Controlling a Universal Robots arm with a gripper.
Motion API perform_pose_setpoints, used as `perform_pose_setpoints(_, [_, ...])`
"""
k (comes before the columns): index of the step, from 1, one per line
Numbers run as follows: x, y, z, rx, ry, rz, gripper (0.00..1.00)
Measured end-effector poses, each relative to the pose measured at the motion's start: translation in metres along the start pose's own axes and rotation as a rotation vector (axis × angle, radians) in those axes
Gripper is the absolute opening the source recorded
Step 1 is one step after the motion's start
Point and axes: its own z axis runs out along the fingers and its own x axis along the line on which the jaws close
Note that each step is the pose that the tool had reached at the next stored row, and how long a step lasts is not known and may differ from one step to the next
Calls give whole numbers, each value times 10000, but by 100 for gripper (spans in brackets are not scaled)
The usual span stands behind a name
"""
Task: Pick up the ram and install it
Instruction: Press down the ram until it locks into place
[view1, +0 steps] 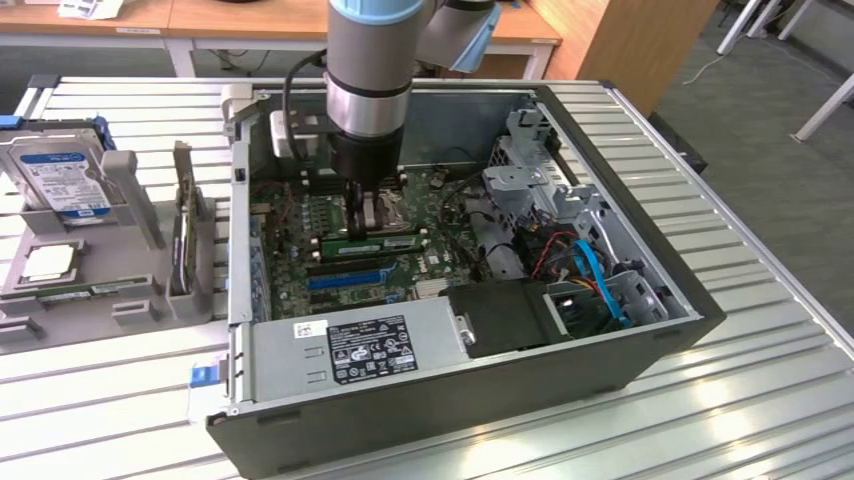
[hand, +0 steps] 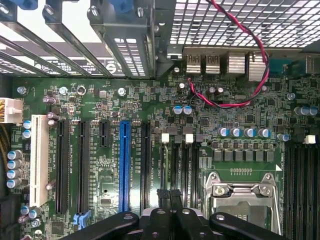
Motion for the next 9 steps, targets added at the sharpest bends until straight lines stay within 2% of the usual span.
perform_pose_setpoints(9, [4,-1,14,1,-1,-2,10])
